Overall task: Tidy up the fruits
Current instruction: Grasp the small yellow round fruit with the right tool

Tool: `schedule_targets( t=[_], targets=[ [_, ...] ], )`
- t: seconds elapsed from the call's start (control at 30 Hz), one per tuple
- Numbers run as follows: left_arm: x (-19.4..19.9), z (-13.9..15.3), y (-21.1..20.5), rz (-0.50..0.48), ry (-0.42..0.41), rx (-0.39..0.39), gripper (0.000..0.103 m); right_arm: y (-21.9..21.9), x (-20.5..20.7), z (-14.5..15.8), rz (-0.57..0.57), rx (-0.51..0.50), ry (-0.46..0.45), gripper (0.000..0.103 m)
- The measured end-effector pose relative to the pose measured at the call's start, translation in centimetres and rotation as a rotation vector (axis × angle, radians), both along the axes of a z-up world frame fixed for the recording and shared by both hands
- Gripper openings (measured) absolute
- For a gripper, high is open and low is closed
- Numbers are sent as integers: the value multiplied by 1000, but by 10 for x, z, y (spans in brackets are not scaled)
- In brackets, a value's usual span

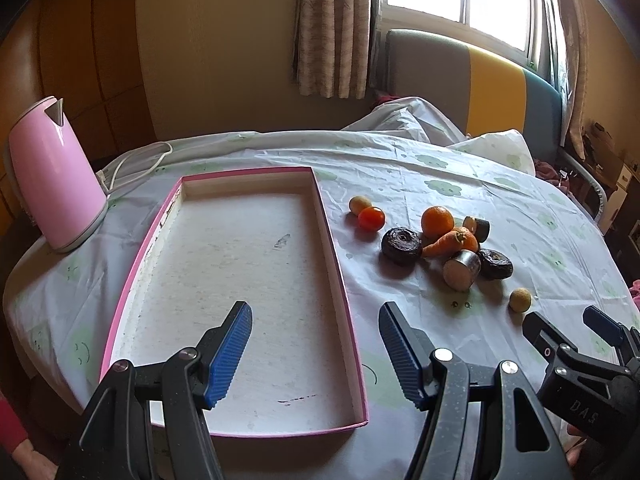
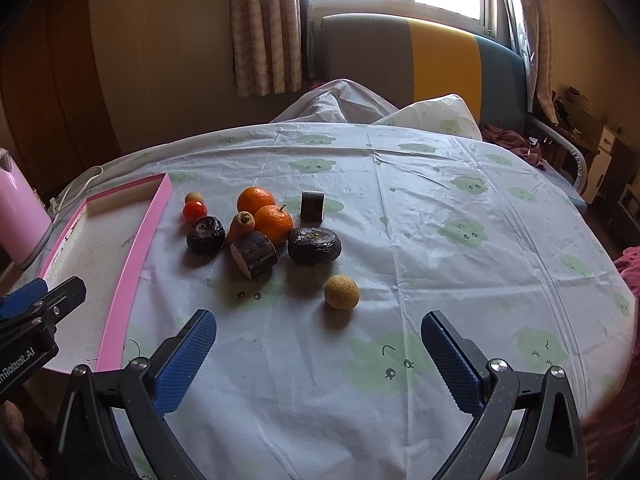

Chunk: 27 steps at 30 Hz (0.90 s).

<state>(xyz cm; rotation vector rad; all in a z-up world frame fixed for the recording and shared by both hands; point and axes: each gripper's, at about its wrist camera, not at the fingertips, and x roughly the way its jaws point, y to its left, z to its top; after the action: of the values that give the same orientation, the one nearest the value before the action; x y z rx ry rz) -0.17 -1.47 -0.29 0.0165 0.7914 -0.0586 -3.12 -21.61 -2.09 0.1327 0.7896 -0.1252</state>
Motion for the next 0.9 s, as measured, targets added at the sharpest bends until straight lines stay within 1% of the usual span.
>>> schedule_targets(
  t=[0.3,0.37,0.5,0.53,0.6,0.67,0.7,0.8,0.9],
  targets=[
    [0,-4,-9,-37,18,1,67,-15,1,-8,26,73,20,103],
    [0,-6,-11,-52,26,-5,67,-20,0,-10,23,97,28,103],
    [0,-8,-16,-103,38,-30,67,-26,-1,-12,32,107,34,102],
    [0,-9,-17,-131,44,-51,67,-27,-1,-13,38,105,37,100],
    [0,-10,-18,-184,59,-99,67,-29,2,-16,50,103,52,80],
    [-1,-10,-20,-219,72,-131,67,-34,5,-18,54,128,65,74],
    [-1,-10,-22,-228,79,-135,67,-35,7,-19,59,139,69,70],
    [-2,-14,-29,-250,118,-130,67,-34,15,-21,75,119,80,60],
    [-2,-19,-35,-295,142,-138,67,-30,27,-23,84,95,89,60]
  ],
)
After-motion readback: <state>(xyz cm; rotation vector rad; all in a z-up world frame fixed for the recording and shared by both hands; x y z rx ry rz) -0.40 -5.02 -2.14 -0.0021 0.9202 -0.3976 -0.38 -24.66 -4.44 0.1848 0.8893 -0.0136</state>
